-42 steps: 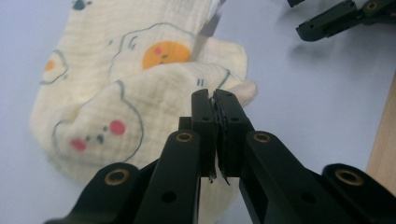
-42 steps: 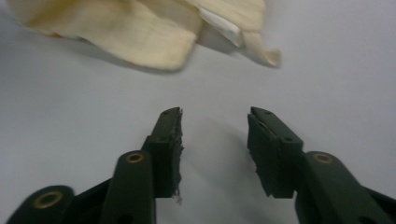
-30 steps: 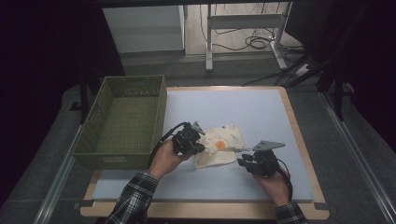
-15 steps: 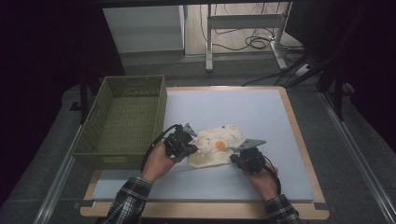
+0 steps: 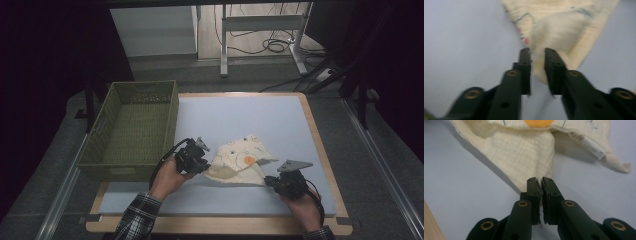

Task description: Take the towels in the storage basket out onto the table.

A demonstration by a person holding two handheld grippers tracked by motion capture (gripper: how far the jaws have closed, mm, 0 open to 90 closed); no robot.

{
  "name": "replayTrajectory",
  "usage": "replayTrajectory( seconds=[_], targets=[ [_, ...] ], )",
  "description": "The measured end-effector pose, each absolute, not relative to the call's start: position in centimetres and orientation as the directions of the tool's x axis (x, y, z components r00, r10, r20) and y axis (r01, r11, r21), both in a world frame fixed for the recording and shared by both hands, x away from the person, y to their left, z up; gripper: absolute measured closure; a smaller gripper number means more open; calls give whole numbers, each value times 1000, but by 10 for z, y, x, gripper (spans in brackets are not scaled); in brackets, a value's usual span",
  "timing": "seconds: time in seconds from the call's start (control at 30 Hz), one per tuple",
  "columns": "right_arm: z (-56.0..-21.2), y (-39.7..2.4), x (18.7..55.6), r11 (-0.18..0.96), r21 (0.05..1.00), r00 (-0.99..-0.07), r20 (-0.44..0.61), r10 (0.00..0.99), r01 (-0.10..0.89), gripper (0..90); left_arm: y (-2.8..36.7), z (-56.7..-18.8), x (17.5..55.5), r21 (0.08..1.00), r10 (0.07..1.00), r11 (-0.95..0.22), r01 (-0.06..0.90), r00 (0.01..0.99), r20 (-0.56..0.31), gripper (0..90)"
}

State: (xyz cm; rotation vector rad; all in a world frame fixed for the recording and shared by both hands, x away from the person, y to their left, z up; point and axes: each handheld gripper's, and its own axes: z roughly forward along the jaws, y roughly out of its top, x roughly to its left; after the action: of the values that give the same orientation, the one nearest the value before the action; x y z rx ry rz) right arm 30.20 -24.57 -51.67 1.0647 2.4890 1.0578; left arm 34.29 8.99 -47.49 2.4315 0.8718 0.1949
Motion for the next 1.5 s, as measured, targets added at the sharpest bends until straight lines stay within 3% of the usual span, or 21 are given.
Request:
replayTrajectory(
  seconds=[0.23,0.6,0.8,0.9,1.13,1.2,1.33,1.5],
  targets=[
    [-516,-257,301,472,697,-695,52,718,540,731,87,-459,351,571,619,-608,552,780,-94,676],
    [-521,-281,302,477,699,-611,-73,788,532,590,23,-457,366,569,528,-666,482,844,-97,633],
    [-527,-293,303,425,740,-616,-18,787,521,527,-10,-459,375,580,479,-674,458,868,-128,612],
    [-529,-298,303,390,758,-623,27,782,523,510,-23,-463,379,570,466,-694,439,878,-109,609],
    [-529,-297,303,395,757,-628,25,778,521,496,-47,-479,385,534,459,-738,413,887,-51,585],
    [-529,-298,303,389,757,-628,35,778,525,490,-49,-483,384,521,463,-753,401,886,-13,636],
    [-529,-300,304,381,757,-629,50,776,530,488,-47,-484,384,517,471,-757,400,882,6,850],
    [-529,-298,304,391,755,-629,36,777,526,474,-35,-476,387,546,493,-729,413,870,0,880]
  ],
)
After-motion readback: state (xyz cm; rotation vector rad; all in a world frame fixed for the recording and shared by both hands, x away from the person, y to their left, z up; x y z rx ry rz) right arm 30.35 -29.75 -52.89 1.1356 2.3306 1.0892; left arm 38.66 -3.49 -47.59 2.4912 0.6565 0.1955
